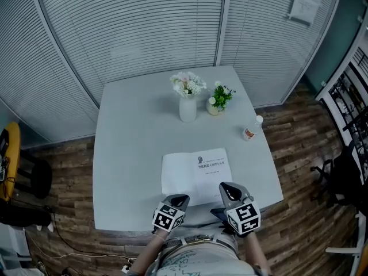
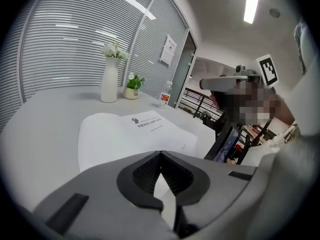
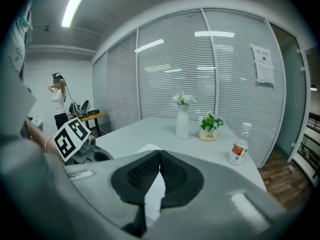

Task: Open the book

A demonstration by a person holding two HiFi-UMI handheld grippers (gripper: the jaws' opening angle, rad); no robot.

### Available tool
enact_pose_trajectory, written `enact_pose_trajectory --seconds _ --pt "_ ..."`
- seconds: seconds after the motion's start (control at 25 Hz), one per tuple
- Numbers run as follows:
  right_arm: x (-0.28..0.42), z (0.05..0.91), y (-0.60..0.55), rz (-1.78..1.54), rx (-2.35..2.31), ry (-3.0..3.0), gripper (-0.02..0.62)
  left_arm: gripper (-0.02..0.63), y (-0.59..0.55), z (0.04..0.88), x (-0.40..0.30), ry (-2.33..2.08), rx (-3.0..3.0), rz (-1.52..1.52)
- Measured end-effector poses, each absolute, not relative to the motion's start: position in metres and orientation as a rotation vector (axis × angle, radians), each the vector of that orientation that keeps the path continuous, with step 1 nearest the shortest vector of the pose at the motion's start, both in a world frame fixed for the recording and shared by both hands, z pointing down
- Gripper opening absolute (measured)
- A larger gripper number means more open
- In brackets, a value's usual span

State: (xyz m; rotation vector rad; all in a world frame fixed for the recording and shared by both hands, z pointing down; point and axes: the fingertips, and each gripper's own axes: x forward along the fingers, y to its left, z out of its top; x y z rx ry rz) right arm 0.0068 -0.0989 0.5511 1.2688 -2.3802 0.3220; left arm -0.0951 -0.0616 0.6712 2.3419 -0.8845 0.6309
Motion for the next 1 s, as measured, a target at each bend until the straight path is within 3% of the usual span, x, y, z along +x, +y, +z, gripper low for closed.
enact_pose_trajectory --seconds 1.0 --pt "-0.036 0.533 -0.086 0.271 1.096 -2.491 0.004 -0.002 -0.079 0.539 -0.063 -0.912 2.598 0.283"
